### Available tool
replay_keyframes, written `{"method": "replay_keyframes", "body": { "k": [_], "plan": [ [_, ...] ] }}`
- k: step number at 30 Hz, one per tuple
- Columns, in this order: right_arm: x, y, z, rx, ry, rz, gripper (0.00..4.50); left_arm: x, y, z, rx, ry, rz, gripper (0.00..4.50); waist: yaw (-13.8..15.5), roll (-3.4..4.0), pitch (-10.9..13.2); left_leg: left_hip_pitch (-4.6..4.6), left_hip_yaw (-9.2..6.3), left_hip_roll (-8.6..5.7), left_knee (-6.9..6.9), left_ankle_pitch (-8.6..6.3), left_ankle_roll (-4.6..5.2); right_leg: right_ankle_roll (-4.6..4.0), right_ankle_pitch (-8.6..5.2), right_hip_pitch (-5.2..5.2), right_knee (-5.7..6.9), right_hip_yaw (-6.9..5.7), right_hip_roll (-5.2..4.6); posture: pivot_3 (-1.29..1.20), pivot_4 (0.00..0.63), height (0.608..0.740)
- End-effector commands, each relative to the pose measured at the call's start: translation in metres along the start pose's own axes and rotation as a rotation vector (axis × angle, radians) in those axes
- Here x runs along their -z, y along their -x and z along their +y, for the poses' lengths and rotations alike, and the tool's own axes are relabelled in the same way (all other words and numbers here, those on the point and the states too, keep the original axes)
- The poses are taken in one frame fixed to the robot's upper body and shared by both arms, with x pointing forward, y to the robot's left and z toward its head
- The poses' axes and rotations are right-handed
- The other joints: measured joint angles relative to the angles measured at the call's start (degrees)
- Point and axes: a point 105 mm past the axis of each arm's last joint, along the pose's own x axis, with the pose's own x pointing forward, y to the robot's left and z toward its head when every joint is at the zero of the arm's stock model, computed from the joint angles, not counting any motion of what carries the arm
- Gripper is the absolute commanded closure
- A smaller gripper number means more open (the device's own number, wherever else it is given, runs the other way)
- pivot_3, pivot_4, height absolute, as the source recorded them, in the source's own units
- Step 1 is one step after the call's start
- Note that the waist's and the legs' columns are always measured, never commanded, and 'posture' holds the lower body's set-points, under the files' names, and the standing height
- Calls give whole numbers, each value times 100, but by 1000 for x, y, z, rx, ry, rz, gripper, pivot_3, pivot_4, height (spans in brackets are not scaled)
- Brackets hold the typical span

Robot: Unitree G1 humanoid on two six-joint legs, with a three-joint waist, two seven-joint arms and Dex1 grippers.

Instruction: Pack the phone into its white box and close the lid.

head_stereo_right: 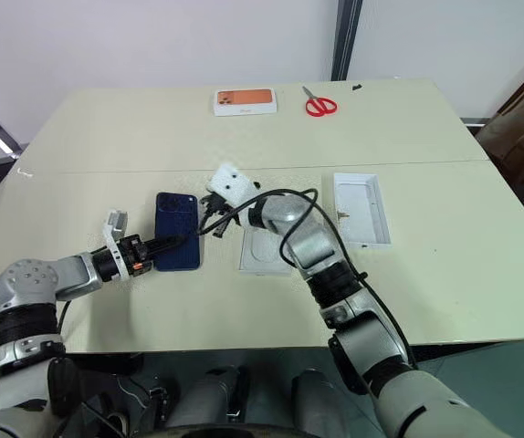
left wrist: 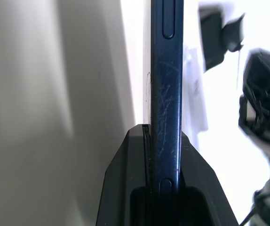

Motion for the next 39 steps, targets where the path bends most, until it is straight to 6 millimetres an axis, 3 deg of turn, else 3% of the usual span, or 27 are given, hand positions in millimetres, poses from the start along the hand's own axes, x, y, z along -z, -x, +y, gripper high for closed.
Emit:
{"method": "replay_keyframes", "body": {
  "k": [1, 3, 6, 9, 11, 15, 19, 27, 30, 33, 39],
  "plan": [
    [-11, 20, 2, -68, -70, -82, 4241, -4, 1, -11, 67, 34, -20, 4496, -11, -4, 5, -2, 0, 0, 0, 0, 1, 0, 0, -2, 0, 0, 0, 0, 150, 734],
    [-6, 28, 4, -91, -96, -72, 3594, -5, 1, -11, 62, 32, -28, 4500, -21, -4, 5, -6, 0, 1, -1, -1, 1, 0, 0, -5, 0, 0, 0, 0, 150, 734],
    [5, 53, 22, -200, -5, -44, 2159, -6, 2, -17, 78, 3, -40, 4500, -7, -7, 7, -9, 0, 2, -2, -1, 2, 0, 0, -6, -2, 0, 0, 0, 150, 734],
    [11, 75, 36, -298, 10, -32, 2159, -7, 2, -19, 86, 2, -45, 4500, -16, -12, 10, -25, 0, 2, 2, -1, 2, 1, 0, -7, -7, 0, 0, 0, 150, 734],
    [26, 87, 39, -312, 68, 32, 2159, -7, 2, -19, 82, -6, -43, 4500, -16, -13, 11, -34, 0, 3, 2, -1, 2, 1, 0, -4, -4, 0, 1, 0, 150, 734],
    [40, 100, 43, -328, 98, 73, 2159, -6, -1, -21, 89, -11, -42, 4500, -19, -29, 23, -35, 0, 5, 2, -1, 2, 1, 0, -5, -4, 0, 1, 0, 150, 734],
    [56, 104, 46, -333, 150, 131, 2159, -5, -4, -23, 92, -18, -39, 4500, -11, -33, 25, -38, 1, 6, 3, -1, 1, 1, 0, -6, -4, 0, 2, 0, 150, 734],
    [62, 101, 42, -281, 160, 132, 2159, -6, -6, -27, 98, -28, -31, 4500, -2, -51, 36, -41, 0, 6, 7, 5, -8, 0, 0, -6, -4, 0, 2, 0, 150, 734],
    [67, 99, 43, -272, 159, 145, 2992, -5, -6, -27, 95, -30, -29, 4500, -1, -54, 38, -41, 0, 6, 9, 6, -10, 1, 0, -6, -4, -1, 2, 0, 150, 734],
    [72, 100, 44, -279, 170, 166, 4456, -4, -7, -27, 92, -36, -24, 4500, 0, -54, 38, -41, 0, 6, 9, 6, -11, 0, 0, -6, -4, 0, 2, 0, 150, 734],
    [71, 101, 43, -294, 171, 169, 4456, -8, -6, -27, 82, -46, -27, 4500, -4, -55, 38, -42, 0, 6, 9, 10, -18, 0, 0, -6, -4, -1, 2, 0, 150, 734]
  ]
}}
